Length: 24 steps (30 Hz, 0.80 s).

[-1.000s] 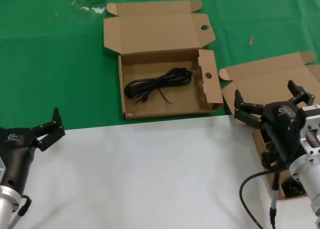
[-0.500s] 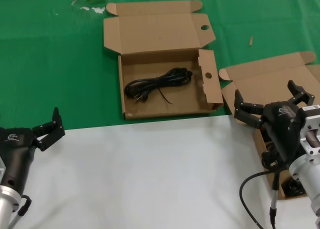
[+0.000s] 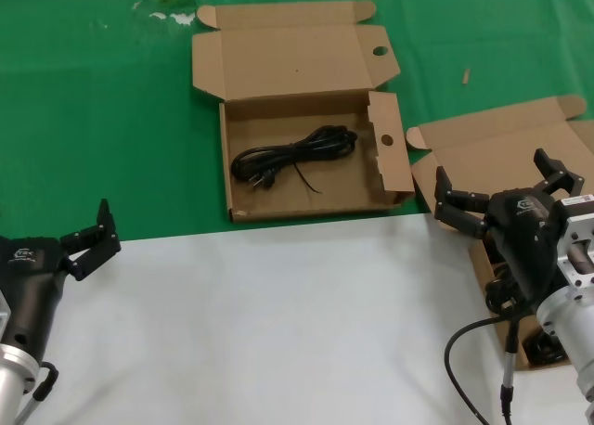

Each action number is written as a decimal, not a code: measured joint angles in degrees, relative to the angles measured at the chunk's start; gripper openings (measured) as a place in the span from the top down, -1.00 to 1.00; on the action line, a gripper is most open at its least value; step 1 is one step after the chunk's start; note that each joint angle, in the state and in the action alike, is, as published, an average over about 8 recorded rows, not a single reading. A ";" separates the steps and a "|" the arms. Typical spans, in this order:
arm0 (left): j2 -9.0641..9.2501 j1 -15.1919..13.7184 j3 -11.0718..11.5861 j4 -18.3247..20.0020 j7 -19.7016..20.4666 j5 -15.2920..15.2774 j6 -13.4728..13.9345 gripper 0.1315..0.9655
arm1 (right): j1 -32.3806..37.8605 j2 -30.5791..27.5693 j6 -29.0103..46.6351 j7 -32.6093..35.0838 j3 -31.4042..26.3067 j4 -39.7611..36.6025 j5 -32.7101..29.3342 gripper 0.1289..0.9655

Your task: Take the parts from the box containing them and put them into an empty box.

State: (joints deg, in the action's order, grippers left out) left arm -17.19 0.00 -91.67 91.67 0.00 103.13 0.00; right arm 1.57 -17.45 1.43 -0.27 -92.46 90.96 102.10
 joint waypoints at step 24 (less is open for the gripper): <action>0.00 0.00 0.00 0.00 0.00 0.00 0.00 -1.00 | 0.00 0.00 0.00 0.00 0.00 0.00 0.00 -1.00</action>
State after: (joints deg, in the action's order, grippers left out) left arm -17.19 0.00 -91.67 91.67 0.00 103.13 0.00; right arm 1.57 -17.45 1.43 -0.27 -92.46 90.96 102.10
